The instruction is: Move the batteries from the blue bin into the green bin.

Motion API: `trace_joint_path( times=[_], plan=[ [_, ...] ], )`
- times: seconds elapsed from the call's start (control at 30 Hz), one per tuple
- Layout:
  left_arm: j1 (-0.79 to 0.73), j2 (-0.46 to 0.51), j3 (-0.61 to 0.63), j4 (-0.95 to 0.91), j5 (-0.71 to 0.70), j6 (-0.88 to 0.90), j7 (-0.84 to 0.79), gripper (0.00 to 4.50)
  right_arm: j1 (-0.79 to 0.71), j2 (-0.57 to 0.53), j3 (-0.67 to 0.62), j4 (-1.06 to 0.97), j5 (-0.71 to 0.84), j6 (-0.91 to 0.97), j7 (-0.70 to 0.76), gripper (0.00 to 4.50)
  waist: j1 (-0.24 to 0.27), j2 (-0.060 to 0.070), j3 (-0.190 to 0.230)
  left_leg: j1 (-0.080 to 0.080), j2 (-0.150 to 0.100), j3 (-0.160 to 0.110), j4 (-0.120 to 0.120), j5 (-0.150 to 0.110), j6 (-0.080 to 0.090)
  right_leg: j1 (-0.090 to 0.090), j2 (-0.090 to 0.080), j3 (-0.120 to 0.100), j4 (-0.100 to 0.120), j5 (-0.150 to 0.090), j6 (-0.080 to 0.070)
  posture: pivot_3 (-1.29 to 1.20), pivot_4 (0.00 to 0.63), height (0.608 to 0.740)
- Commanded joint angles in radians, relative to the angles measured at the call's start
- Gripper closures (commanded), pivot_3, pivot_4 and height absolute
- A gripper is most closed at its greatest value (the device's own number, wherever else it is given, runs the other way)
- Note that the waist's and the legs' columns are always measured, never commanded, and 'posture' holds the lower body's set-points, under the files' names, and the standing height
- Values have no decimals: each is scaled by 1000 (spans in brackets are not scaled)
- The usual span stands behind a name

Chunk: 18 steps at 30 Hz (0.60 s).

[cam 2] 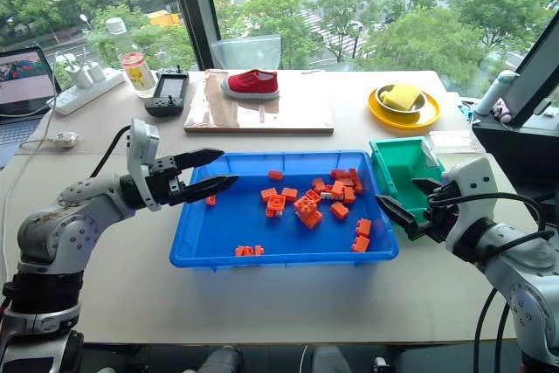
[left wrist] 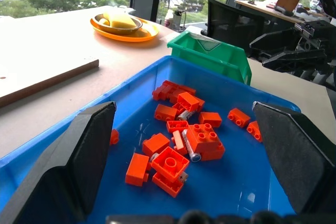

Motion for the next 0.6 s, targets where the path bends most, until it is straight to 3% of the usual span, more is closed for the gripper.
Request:
trace_joint_path(
  times=[0.03,0.2,0.3,0.47,0.6],
  plan=[
    [8,54,-9,-36,7,-8,-49,0,0,-29,-31,-23,11,-10,21,24,0,0,0,0,0,0,0,0,0,0,0,0,0,0,0,0,150,740],
    [69,224,-8,-98,3,8,-176,0,-37,-118,24,20,-14,-4,81,24,-5,0,0,1,0,0,-1,-1,1,-1,1,1,0,0,0,0,150,740],
    [102,290,21,-118,-13,12,-218,0,-154,-148,148,87,-54,-31,124,24,-4,0,0,1,0,0,0,0,1,0,1,1,0,0,0,0,150,740],
    [98,269,8,-105,-18,12,-206,0,-409,-131,405,274,-190,-45,163,24,-4,1,1,1,1,0,0,0,1,0,1,1,0,0,0,0,150,740],
    [91,254,1,-110,-12,13,-199,0,-548,-83,537,432,-280,-60,195,24,-2,1,1,-1,1,0,0,0,1,-1,0,0,-1,0,0,0,150,740]
  ],
)
